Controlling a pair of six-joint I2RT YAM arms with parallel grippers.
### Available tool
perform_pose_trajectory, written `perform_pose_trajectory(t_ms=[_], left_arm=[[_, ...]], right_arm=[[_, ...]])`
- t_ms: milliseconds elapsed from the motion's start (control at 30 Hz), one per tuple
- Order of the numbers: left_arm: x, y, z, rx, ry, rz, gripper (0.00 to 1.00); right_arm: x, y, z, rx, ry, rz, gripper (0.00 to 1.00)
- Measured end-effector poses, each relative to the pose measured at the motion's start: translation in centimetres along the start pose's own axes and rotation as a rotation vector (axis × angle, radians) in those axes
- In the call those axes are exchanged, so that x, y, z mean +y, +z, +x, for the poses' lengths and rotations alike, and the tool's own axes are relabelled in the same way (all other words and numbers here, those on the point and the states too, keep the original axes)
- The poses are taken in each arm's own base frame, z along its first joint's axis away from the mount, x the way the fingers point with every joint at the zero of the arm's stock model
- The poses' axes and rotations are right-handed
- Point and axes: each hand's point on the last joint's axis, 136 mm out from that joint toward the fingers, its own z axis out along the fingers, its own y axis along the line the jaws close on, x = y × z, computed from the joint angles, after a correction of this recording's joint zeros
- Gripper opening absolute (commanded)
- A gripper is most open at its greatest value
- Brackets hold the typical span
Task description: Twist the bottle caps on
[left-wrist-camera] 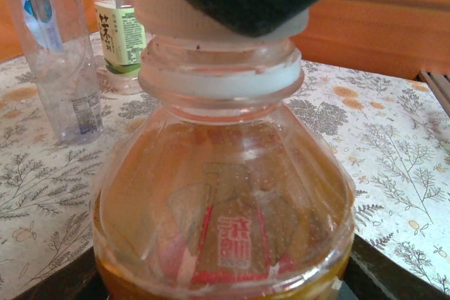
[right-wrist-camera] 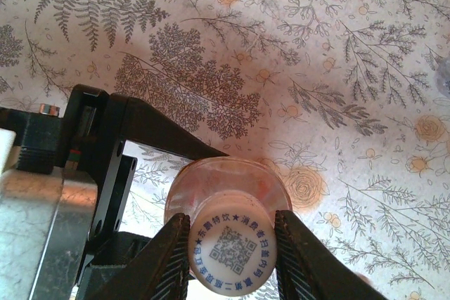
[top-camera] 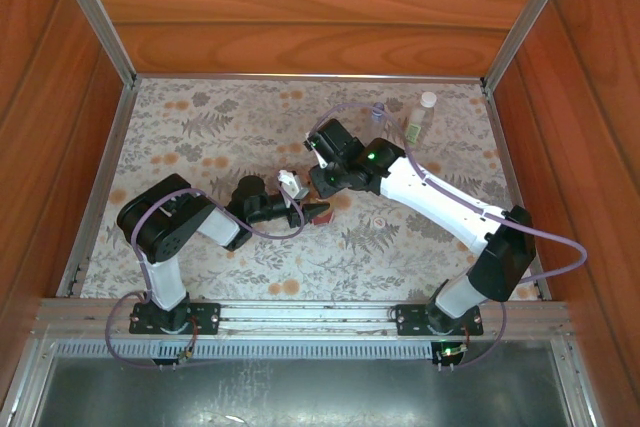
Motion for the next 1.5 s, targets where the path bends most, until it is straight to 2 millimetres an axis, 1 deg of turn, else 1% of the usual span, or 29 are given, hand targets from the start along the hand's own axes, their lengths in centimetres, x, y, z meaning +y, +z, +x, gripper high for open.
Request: perform_pose_trajectory(t_ms=[100, 333, 500, 833, 1333, 1500], left_arm=[[-0.1, 0.0, 0.0, 0.000, -0.001, 0.004, 0.59], [-0.3, -0.1, 0.0, 0.001, -0.001, 0.025, 0.59], [-0.5, -0.4, 0.1, 0.003, -0.006, 0.060, 0.59], [-1.8, -0.7, 0.2, 0.008, -0.011, 0.156, 0.58], [-2.2, -0.8, 0.1, 0.003, 0.008, 0.193, 0.57], [-2.2, -0.9, 0.1, 0.005, 0.011, 0.197, 0.56]], right_arm=[[0.1, 0.0, 0.0, 0.004, -0.042, -0.019, 0.31], [0.3, 0.0, 0.0, 0.011, -0.186, -0.130, 0.29], [0.7, -0.2, 0.2, 0.009, -0.302, -0.212, 0.25], [1.9, -0.8, 1.0, 0.023, -0.520, -0.337, 0.25], [2.4, -1.3, 1.3, -0.001, -0.659, -0.429, 0.25], [2.5, -1.2, 1.3, 0.003, -0.669, -0.444, 0.25]])
